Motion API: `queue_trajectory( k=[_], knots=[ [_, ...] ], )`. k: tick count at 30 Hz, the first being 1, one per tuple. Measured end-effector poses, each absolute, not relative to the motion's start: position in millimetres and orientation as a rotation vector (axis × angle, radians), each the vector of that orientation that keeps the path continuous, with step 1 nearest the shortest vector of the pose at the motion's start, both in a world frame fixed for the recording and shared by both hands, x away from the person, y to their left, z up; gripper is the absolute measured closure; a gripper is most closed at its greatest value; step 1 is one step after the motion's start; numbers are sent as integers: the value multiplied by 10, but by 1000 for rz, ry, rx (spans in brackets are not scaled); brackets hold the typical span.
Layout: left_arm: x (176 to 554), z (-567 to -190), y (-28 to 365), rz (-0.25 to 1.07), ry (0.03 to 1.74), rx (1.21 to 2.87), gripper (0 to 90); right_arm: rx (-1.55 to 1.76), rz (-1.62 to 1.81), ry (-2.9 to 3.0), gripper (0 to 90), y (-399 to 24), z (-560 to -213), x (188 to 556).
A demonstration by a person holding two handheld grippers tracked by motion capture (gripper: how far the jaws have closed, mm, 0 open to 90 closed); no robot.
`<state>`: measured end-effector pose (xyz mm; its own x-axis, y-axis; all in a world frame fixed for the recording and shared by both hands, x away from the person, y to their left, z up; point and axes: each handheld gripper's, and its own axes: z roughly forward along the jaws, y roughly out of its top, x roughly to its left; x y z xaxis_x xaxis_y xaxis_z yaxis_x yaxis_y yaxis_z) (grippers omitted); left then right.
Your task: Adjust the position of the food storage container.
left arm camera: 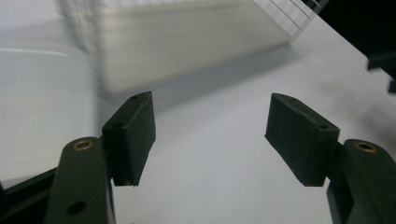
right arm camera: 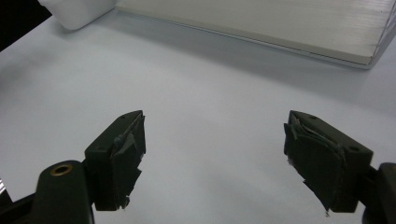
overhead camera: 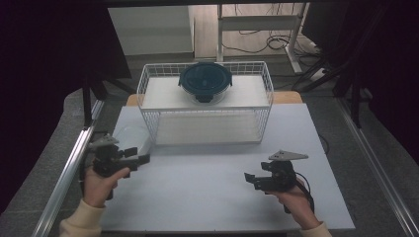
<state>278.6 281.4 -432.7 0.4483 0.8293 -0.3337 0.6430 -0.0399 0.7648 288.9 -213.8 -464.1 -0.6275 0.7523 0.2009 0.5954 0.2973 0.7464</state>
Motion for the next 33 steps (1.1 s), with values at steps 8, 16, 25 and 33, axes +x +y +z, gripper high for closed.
queue_trajectory(
  k=[8,16,25,33],
  knots=[
    [3273,-4223,3245,314,1396,1719,396,1245,1230,2380,206,-2127,-4648,2886],
    [3837,-4381,3365,249,1491,1741,490,1266,1219,2385,206,-2141,-4689,2912],
    [4279,-4510,3275,270,1544,1834,741,1277,1205,2393,206,-2155,-4724,2930],
    [4506,-4682,3251,218,1597,1858,895,1287,1196,2398,206,-2162,-4750,2940]
  ],
)
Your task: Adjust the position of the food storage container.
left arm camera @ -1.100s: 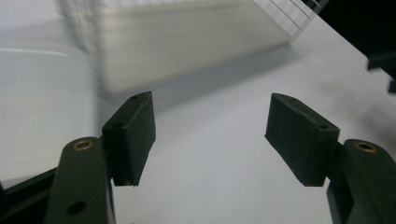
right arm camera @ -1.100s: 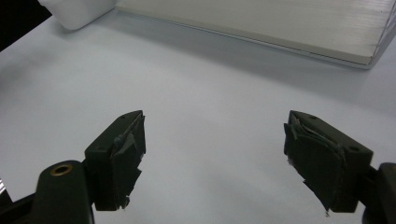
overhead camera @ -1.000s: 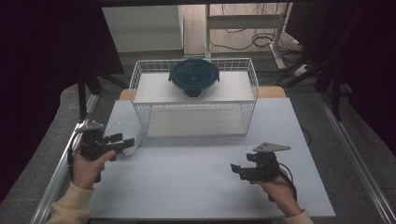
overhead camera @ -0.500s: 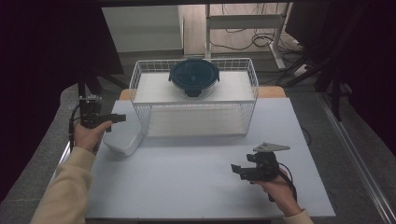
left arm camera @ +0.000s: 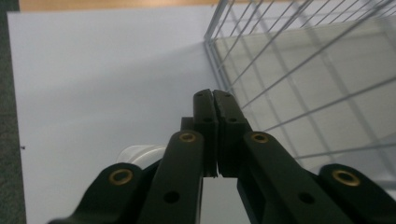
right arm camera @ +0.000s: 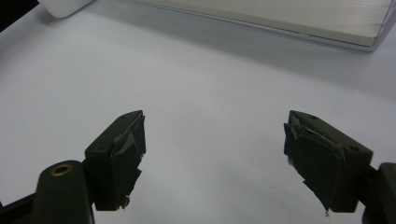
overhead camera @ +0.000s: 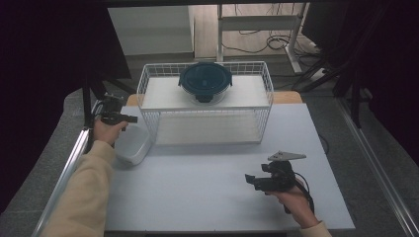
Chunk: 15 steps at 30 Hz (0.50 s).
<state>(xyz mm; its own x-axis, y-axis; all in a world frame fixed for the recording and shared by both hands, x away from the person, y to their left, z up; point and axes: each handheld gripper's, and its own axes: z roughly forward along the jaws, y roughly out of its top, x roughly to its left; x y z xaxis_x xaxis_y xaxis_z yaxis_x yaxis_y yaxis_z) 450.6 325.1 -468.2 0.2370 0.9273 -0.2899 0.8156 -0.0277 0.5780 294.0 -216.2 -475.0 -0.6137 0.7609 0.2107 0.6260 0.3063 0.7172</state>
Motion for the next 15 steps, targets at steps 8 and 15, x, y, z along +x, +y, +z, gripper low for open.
queue_trajectory(
  k=[8,15],
  knots=[
    [4550,-4795,3208,203,1604,1911,900,1299,1189,2400,206,-2167,-4772,2952],
    [4506,-4806,3168,193,1584,1949,900,1292,1187,2403,205,-2164,-4778,2949]
  ],
)
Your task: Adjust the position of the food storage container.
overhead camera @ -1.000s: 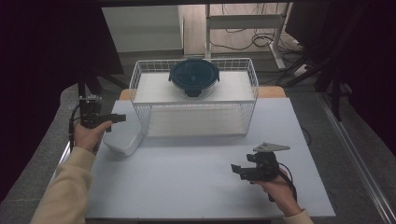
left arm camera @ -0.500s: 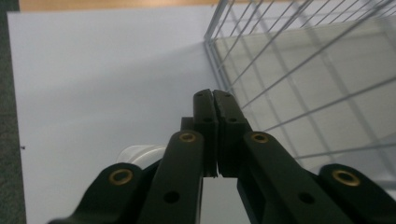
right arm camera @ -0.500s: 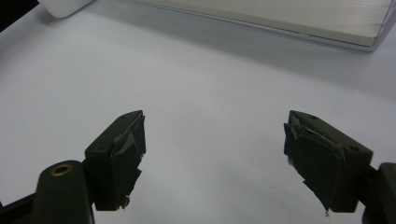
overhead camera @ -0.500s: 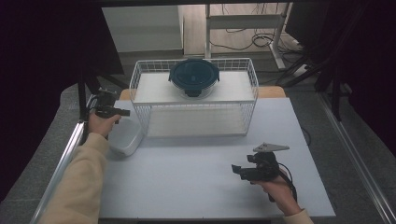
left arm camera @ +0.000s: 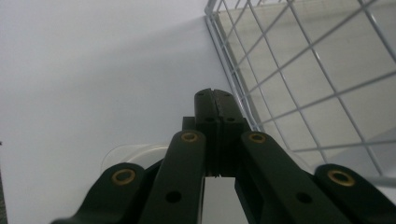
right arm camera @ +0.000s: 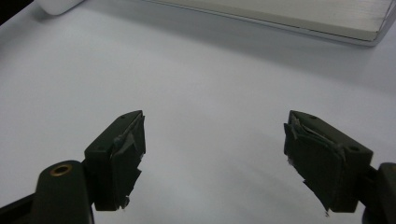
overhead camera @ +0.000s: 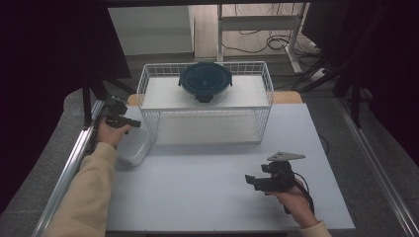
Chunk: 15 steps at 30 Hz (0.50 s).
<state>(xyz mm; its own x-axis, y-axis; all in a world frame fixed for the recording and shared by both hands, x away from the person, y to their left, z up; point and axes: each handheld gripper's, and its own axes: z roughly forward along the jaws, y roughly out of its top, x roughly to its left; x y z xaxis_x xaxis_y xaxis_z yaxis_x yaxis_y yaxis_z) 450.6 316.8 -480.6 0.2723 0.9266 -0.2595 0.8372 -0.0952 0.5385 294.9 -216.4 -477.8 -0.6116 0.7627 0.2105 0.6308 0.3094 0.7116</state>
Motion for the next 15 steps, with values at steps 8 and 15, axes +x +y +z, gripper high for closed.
queue_trajectory(
  k=[8,15],
  knots=[
    [4237,-4821,3140,168,1535,1994,900,1286,1189,2405,206,-2174,-4773,2936],
    [3941,-4835,3112,160,1487,2029,900,1279,1192,2411,207,-2153,-4767,2925]
  ],
)
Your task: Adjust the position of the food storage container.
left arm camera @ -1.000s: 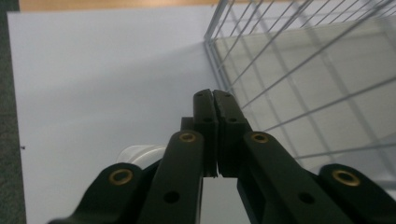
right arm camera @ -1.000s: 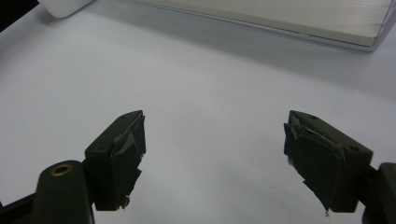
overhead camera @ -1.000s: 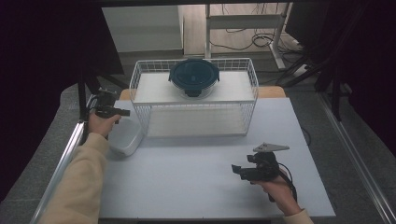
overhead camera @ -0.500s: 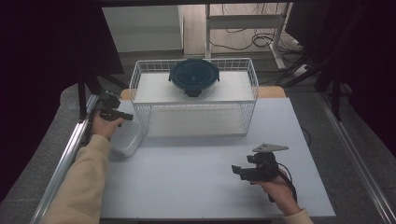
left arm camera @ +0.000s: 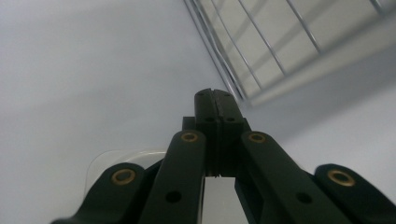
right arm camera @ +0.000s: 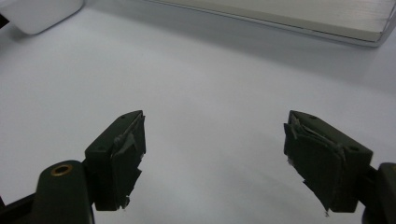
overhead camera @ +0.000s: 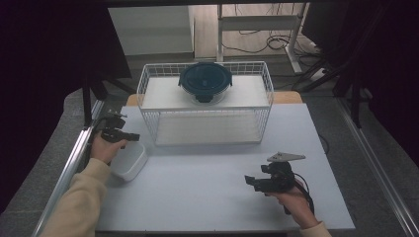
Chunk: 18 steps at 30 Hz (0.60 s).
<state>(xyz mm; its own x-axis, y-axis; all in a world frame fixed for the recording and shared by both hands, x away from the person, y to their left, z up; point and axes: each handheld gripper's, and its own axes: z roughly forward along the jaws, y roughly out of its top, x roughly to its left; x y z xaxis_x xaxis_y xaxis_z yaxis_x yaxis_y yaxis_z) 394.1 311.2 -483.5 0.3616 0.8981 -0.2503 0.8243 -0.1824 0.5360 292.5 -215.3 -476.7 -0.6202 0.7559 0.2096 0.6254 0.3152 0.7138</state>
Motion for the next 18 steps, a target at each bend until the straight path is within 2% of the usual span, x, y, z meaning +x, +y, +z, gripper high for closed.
queue_trajectory(
  k=[11,18],
  knots=[
    [3638,-4855,3059,145,1425,2096,900,1279,1187,2423,206,-2120,-4777,2917],
    [3547,-4706,3267,210,1444,1984,899,1278,1189,2420,206,-2124,-4778,2917]
  ],
)
